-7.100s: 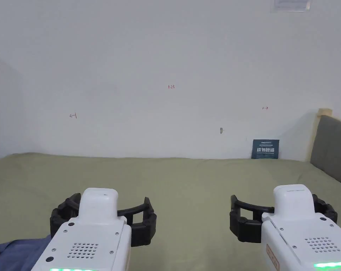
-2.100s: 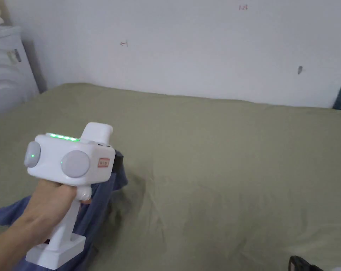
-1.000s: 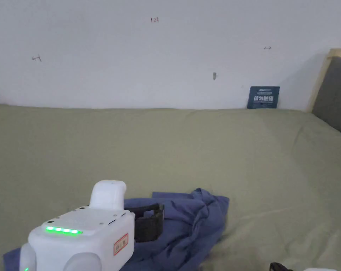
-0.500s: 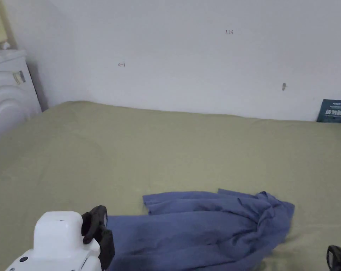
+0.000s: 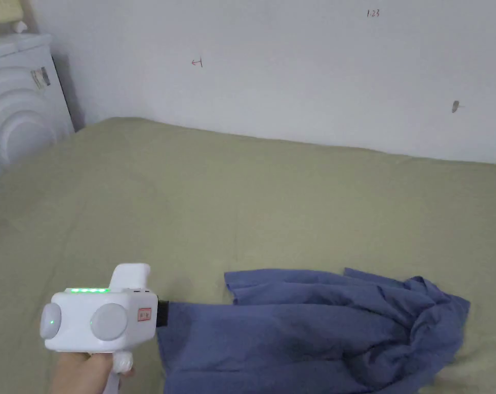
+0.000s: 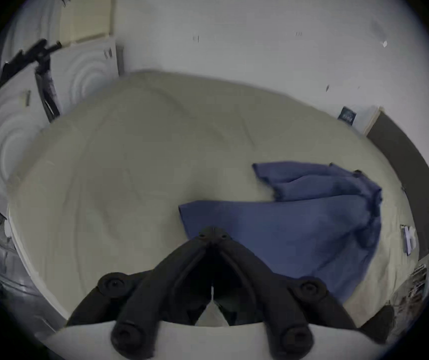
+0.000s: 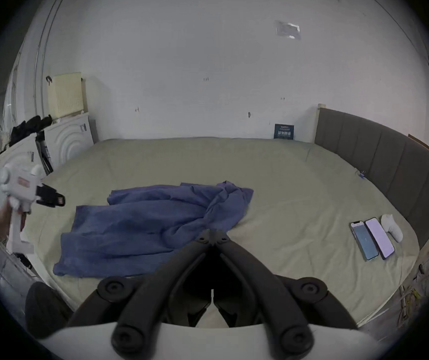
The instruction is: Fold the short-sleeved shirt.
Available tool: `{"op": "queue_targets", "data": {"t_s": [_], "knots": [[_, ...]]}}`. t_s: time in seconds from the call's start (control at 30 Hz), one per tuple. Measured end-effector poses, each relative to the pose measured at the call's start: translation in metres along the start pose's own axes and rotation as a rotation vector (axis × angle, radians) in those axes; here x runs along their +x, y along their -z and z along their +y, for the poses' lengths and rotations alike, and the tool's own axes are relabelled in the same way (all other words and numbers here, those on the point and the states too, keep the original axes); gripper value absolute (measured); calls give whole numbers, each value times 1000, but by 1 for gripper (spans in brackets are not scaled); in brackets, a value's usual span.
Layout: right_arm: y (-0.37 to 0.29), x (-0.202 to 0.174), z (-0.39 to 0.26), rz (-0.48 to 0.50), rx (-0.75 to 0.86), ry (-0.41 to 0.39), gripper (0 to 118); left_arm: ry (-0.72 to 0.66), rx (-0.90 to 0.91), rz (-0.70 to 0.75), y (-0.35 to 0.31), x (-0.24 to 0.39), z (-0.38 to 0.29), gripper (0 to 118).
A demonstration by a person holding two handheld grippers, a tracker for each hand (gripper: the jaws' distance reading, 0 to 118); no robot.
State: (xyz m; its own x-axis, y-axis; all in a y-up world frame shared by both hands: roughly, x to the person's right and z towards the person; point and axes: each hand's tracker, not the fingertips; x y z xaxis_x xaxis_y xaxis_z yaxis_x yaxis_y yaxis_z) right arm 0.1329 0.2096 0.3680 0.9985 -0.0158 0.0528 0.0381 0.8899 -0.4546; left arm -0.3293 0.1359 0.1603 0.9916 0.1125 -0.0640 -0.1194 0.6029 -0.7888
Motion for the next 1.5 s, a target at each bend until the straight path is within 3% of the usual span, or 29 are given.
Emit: {"op": "queue_targets", "data": {"t_s": [0.03, 0.07, 0.1, 0.13, 0.23, 0.3, 0.37, 0.4, 0.43, 0.47, 0.63, 0.73, 0.97, 1.0, 1.07, 1.1, 1.13, 1.23, 1.37, 1.4, 1.43, 1.47, 1.5], "knots": [[5, 0, -1, -2, -16, -5, 0, 13, -6, 42, 12, 3, 2, 34], [10, 1, -3, -10, -29, -8, 0, 44, -30, 46, 29, 2, 7, 77], [14, 2, -5, -12, -35, -6, 0, 49, -72, 71, 41, 2, 8, 110], [18, 5, -6, -11, -45, -2, 0, 64, -110, 101, 58, 0, 11, 115], [30, 10, -9, -28, -74, 3, 0, 140, -153, 187, 89, 3, 7, 115], [34, 14, -10, -36, -83, 5, 0, 124, -138, 164, 89, 4, 6, 115], [39, 21, -11, -44, -95, 13, 0, 103, -108, 128, 75, 7, 6, 104], [42, 25, -11, -47, -103, 19, 0, 108, -37, 99, 68, 10, 3, 76], [45, 29, -12, -50, -108, 23, 0, 145, 1, 124, 61, 11, 3, 20], [50, 34, -12, -62, -112, 30, 0, 151, 16, 67, 60, 13, 0, 0], [97, 73, 0, -63, -146, 43, 0, 135, -36, 45, 59, 22, -7, 0], [165, 96, 31, -82, -183, -28, 0, 127, -44, 23, 56, 22, -4, 0], [312, 121, 93, 45, -355, -22, 0, 108, -43, 9, 58, 20, -3, 0], [326, 122, 94, 55, -393, -34, 5, 93, -42, 4, 58, 19, -3, 0], [351, 123, 91, 21, -453, -56, 87, 73, -44, -9, 60, 16, -3, 0], [361, 124, 87, 15, -481, -66, 111, 67, -43, -12, 61, 15, -2, 0], [372, 127, 80, 21, -534, -76, 112, 62, -42, -16, 61, 15, -2, 0], [386, 125, 62, -30, -559, -144, 104, 67, -45, -16, 62, 16, -1, 0], [388, 123, 61, -35, -579, -90, 106, 90, -62, -10, 66, 17, 2, 0], [386, 121, 63, -32, -580, -95, 101, 94, -64, -9, 66, 18, 3, 0], [369, 108, 71, 16, -576, -95, 77, 99, -68, -8, 66, 18, 4, 0], [356, 102, 79, 32, -538, -102, 44, 102, -74, -8, 65, 17, 7, 0], [348, 95, 85, 6, -507, -139, 1, 99, -77, -9, 62, 16, 9, 0]]}}
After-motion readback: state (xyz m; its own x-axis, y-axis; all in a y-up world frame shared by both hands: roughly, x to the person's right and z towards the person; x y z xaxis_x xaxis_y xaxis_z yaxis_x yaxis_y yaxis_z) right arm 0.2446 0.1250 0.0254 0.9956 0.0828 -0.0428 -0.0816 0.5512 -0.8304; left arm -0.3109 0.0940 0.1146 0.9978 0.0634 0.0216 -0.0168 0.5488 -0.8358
